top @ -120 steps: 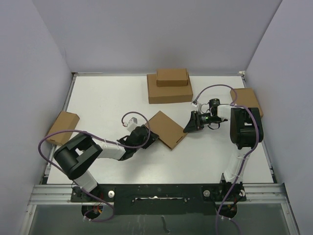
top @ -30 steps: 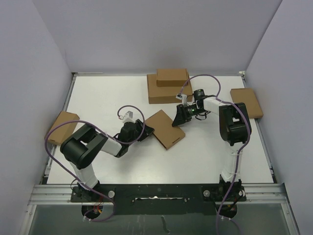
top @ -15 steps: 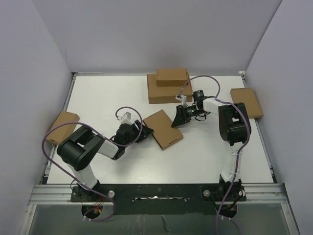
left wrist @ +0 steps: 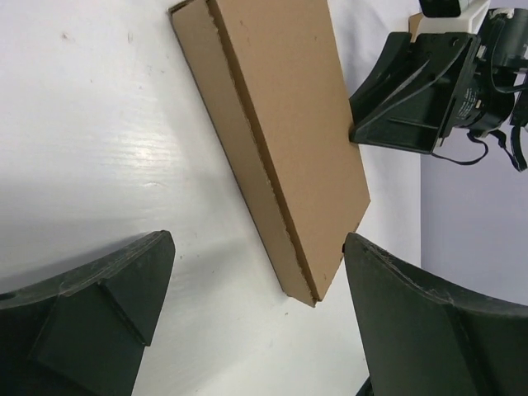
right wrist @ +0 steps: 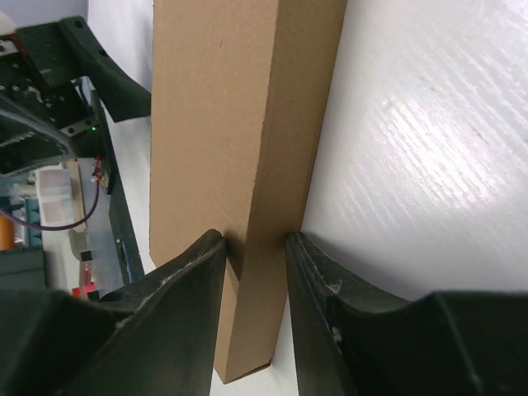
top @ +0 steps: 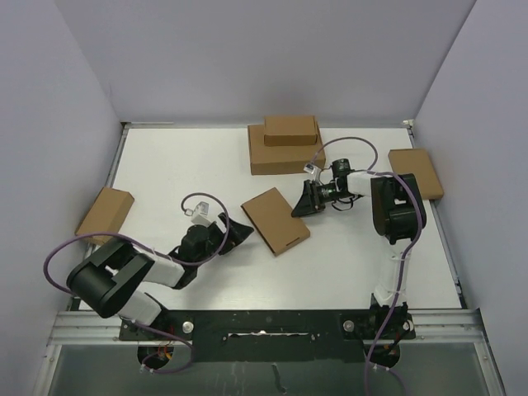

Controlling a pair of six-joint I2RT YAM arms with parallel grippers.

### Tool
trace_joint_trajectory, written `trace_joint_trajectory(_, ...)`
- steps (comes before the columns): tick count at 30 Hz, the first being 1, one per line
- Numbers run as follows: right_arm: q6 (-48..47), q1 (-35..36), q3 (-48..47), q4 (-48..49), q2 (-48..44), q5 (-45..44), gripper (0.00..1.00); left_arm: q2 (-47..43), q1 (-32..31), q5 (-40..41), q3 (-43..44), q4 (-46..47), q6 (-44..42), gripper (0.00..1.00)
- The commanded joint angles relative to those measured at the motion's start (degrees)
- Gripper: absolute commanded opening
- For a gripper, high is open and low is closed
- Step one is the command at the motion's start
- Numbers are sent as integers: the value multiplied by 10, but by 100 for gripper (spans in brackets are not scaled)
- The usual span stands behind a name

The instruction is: Fold the paper box

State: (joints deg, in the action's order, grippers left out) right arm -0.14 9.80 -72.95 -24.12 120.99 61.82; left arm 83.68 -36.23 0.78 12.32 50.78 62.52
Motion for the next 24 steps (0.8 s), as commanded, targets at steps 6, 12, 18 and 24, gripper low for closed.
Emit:
trace_joint_trajectory(6,32,-18,5,25,38,21,34,123,-31,19,45,145,55,87)
trace_joint_trajectory(12,31,-24,2,18,51,16,33,175,-39,39,62,155,88,89)
trace_joint_trajectory(18,26,-37,-1,10,57,8,33,221,-44,47,69,178,119,87)
trace_joint_trajectory(24,21,-45,-6,-2,69,7,33,254,-54,48,90,190,127,83)
